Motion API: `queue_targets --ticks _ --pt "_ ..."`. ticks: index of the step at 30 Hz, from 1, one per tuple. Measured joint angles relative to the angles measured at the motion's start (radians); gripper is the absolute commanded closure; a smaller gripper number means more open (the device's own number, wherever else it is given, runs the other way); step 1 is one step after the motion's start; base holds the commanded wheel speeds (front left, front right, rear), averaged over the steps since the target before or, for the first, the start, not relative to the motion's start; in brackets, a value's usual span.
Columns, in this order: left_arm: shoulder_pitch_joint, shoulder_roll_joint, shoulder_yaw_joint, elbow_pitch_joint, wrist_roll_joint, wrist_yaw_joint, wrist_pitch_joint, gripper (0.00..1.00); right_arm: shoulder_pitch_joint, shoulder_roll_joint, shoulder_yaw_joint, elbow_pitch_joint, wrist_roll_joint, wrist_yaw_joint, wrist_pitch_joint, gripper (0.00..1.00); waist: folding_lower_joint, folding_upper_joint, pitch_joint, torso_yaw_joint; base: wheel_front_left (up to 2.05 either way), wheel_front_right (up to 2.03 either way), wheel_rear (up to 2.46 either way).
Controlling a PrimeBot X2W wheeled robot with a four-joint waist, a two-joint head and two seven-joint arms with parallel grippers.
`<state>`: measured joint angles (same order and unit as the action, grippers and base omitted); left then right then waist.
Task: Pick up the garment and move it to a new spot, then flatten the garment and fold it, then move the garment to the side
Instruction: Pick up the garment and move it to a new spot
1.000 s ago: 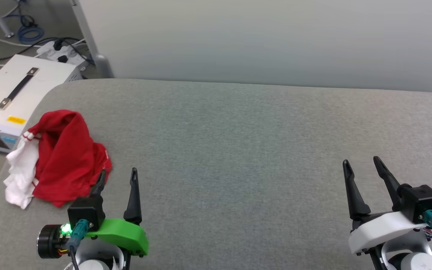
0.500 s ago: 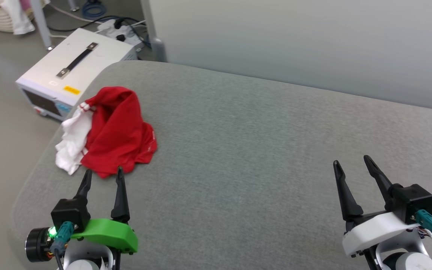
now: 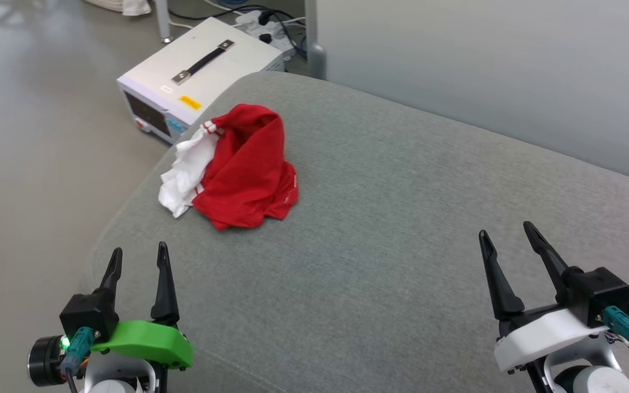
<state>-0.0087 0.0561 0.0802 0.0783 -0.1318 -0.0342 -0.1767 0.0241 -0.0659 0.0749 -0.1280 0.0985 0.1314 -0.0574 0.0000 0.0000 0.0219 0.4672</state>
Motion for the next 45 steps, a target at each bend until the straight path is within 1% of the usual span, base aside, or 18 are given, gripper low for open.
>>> queue_targets --ticks 7,15,20,25,29,33,38,41,45 --pt "0.000 0.000 0.004 0.004 -0.012 -0.002 -0.017 0.00 0.000 -0.007 0.002 -0.016 0.002 0.000 -0.001 0.00 0.0000 0.0000 0.002 0.057 -0.06 -0.06 -0.06" --pt "-0.028 0.000 -0.010 0.035 -0.037 -0.007 -0.033 0.00 0.000 -0.019 0.002 -0.041 0.005 0.000 -0.001 0.00 0.0000 0.0000 0.012 0.099 -0.01 -0.01 -0.01" --pt "-0.087 0.000 -0.023 0.107 -0.046 -0.021 -0.044 0.00 -0.005 -0.034 0.000 -0.059 0.012 0.000 0.004 0.00 0.0000 0.0000 0.034 0.110 0.00 0.00 0.00" --pt "-0.207 0.014 -0.044 0.200 -0.063 -0.044 -0.038 0.00 -0.024 -0.052 0.011 -0.085 0.016 0.000 0.026 0.00 0.0000 0.0000 0.071 0.100 0.00 0.00 0.00" --pt "-0.343 0.040 -0.058 0.272 -0.109 -0.067 0.029 0.00 -0.054 -0.076 0.016 -0.109 0.027 0.000 0.043 0.00 0.0000 0.0000 0.111 0.076 0.00 0.00 0.00" --pt "-0.488 0.082 -0.086 0.364 -0.161 -0.081 0.158 0.00 -0.072 -0.096 0.013 -0.126 0.046 0.000 0.053 0.00 0.0000 0.0000 0.158 0.042 0.00 0.00 0.00" --pt "-0.665 0.162 -0.109 0.498 -0.226 -0.091 0.329 0.00 -0.108 -0.112 0.006 -0.145 0.061 0.000 0.054 0.00 0.0001 0.0000 0.226 -0.010 0.00 0.00 0.00" --pt "-0.744 0.209 -0.114 0.565 -0.249 -0.091 0.413 0.00 -0.124 -0.117 0.003 -0.149 0.067 0.000 0.053 0.00 0.0003 0.0000 0.261 -0.048 0.00 0.00 0.00" --pt "-0.822 0.253 -0.144 0.653 -0.282 -0.093 0.507 0.00 -0.137 -0.123 0.007 -0.147 0.076 0.000 0.053 0.00 0.0004 0.0000 0.303 -0.098 0.00 0.00 0.00"
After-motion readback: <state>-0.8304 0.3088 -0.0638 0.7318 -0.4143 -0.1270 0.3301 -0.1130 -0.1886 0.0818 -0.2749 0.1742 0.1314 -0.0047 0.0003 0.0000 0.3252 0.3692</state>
